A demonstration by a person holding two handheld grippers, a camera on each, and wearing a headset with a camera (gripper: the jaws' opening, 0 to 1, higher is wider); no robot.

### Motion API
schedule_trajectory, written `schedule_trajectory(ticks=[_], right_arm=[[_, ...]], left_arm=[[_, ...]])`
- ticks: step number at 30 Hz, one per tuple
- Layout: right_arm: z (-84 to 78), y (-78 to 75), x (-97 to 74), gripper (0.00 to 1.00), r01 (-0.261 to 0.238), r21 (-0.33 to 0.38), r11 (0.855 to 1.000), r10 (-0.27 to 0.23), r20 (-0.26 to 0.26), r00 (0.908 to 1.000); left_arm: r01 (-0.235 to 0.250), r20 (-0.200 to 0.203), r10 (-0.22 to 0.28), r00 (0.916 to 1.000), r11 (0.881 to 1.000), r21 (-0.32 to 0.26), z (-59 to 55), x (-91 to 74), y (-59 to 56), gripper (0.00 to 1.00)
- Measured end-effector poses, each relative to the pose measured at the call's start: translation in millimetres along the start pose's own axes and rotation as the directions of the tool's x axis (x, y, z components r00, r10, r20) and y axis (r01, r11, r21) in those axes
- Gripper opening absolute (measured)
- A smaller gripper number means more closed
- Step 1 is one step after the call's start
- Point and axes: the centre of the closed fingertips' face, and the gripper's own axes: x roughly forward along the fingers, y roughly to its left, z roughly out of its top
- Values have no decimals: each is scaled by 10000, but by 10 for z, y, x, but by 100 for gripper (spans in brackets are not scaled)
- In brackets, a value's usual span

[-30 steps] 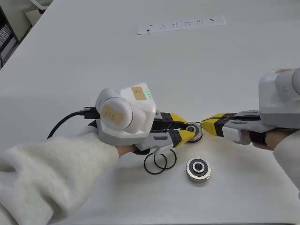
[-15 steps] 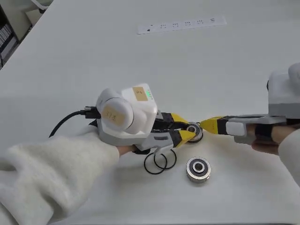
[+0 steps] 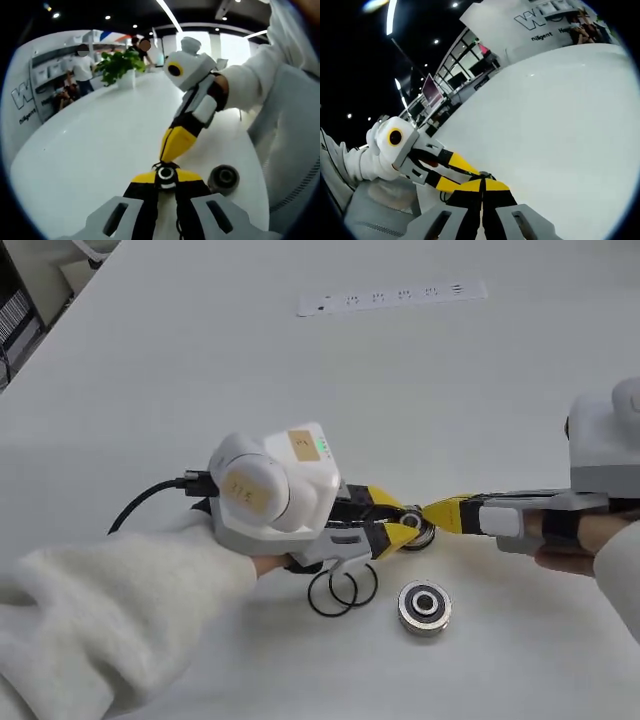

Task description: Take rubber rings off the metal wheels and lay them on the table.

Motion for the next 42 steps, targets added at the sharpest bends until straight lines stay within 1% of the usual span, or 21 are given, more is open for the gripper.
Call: schedule_trajectory(ticks=[19, 25, 28, 31, 33, 37, 39, 42], right_arm=[[-2, 55, 2, 0, -232, -10, 9997, 232, 10, 9997], [2, 101, 10, 0, -382, -75, 9992, 382, 39, 9993], [24, 150, 23, 0, -497, -178, 9986, 499, 90, 9987], [36, 145, 31, 0, -417, -357, 9985, 420, 59, 9991], [48, 150, 14, 0, -488, -235, 9985, 492, 138, 9987], [64, 133, -4, 0, -401, -283, 9988, 407, 212, 9989], [74, 141, -12, 0, -443, -196, 9988, 448, 276, 9986], [83, 121, -17, 0, -284, -259, 9993, 293, 320, 9991]], left_arm=[[0, 5, 0, 10000, 10000, 19, 5, 2, -3, 12], [-9, 1, 9, 10000, 10000, 18, 6, 2, -6, 12], [-13, -3, 13, 10000, 10000, 14, 5, 1, -8, 12], [-27, -10, 27, 10000, 10000, 8, 5, 1, -8, 12], [-40, -13, 40, 10000, 10000, 4, 5, 1, -7, 12], [-51, -25, 51, 10000, 10000, -8, 5, 3, -5, 12], [-66, -61, 66, 10000, 10000, -16, 5, 4, -3, 12], [-141, -145, 140, 9998, 9999, -46, 5, 6, -1, 13]])
